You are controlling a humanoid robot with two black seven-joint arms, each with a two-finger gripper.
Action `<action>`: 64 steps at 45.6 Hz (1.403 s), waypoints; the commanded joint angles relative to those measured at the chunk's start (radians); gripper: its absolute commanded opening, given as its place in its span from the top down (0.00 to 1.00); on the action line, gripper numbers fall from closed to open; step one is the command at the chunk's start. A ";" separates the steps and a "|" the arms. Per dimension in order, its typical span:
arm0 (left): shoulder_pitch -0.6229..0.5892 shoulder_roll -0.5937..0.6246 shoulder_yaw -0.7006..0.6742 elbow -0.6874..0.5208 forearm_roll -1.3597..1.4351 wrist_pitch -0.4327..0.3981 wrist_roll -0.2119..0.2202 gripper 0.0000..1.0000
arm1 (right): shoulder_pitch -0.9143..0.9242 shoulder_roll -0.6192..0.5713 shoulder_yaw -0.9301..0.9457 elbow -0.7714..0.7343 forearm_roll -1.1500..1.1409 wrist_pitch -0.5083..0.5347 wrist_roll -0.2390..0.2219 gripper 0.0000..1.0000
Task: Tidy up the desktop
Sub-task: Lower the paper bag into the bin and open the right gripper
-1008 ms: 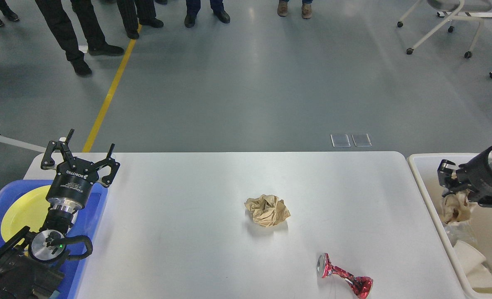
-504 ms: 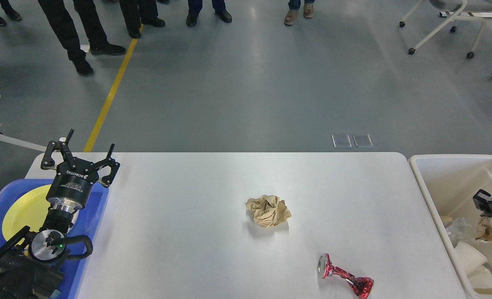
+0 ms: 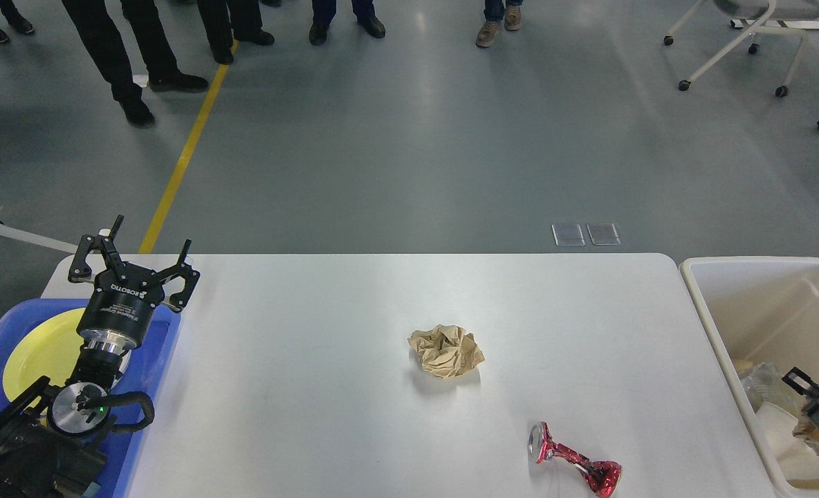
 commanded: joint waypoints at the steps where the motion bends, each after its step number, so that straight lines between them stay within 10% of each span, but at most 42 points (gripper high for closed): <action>1: 0.000 0.000 0.000 0.000 -0.001 0.000 0.000 0.04 | -0.029 0.019 0.007 -0.004 0.000 -0.057 -0.003 1.00; 12: 0.000 0.000 -0.001 0.000 -0.001 0.000 0.000 0.04 | -0.042 0.026 0.007 -0.002 0.000 -0.066 -0.003 0.99; 15: 0.000 0.000 0.000 0.000 -0.001 0.000 0.000 0.04 | -0.040 0.026 0.008 -0.002 0.002 -0.086 -0.003 0.45; 19: 0.000 0.000 0.000 0.000 0.000 0.000 0.000 0.04 | -0.040 0.026 0.008 -0.001 0.002 -0.133 -0.003 0.00; 49: 0.000 0.000 -0.001 0.000 -0.001 0.000 0.000 0.04 | -0.023 0.020 0.010 0.044 -0.017 -0.134 -0.001 0.00; 64: 0.000 0.000 0.000 0.000 0.001 0.000 0.000 0.04 | 0.332 -0.170 -0.029 0.485 -0.254 -0.095 -0.003 0.00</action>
